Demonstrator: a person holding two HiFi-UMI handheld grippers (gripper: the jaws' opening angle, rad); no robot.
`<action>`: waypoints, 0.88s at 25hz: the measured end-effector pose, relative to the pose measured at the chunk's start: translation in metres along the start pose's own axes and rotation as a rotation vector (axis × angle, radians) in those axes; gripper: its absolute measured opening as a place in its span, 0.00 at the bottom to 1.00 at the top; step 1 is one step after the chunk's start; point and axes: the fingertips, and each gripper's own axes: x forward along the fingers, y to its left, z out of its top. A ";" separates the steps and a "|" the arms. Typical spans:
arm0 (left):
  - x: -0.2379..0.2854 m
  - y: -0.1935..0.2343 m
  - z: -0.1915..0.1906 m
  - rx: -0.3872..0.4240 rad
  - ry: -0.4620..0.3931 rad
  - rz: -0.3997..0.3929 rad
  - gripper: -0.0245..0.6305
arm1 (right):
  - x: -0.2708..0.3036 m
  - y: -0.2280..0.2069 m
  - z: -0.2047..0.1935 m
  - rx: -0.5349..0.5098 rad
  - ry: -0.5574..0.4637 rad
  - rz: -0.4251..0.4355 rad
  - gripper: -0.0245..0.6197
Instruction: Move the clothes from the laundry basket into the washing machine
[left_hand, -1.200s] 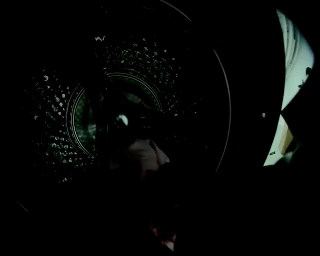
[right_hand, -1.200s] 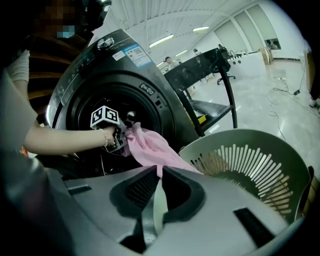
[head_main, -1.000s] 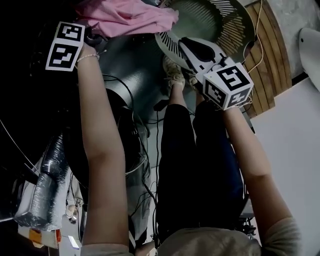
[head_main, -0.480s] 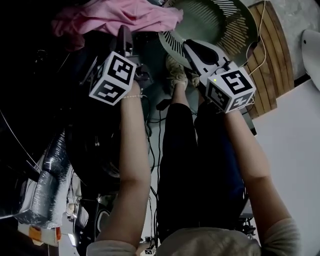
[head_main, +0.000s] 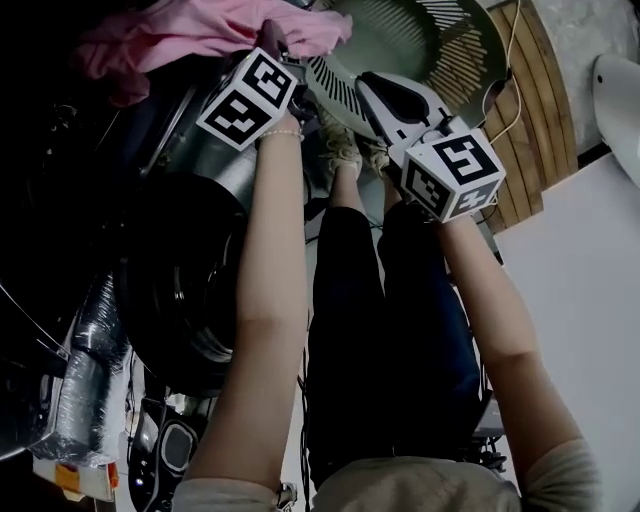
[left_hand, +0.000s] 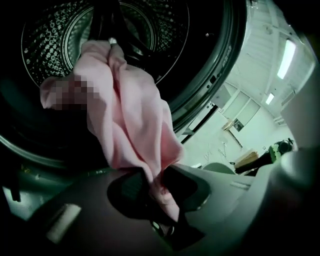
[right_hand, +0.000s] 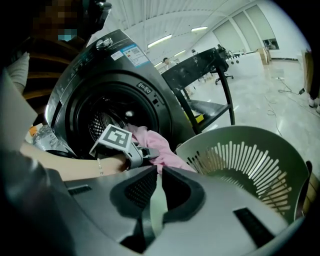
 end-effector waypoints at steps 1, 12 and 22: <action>-0.002 0.000 0.005 0.017 -0.015 -0.003 0.15 | 0.000 -0.001 0.001 -0.007 -0.001 -0.001 0.10; -0.063 0.044 0.134 0.314 -0.316 0.161 0.11 | 0.007 0.002 0.018 -0.025 -0.036 0.000 0.09; -0.061 0.075 0.219 0.381 -0.396 0.332 0.14 | 0.011 0.005 0.007 -0.033 -0.011 0.021 0.09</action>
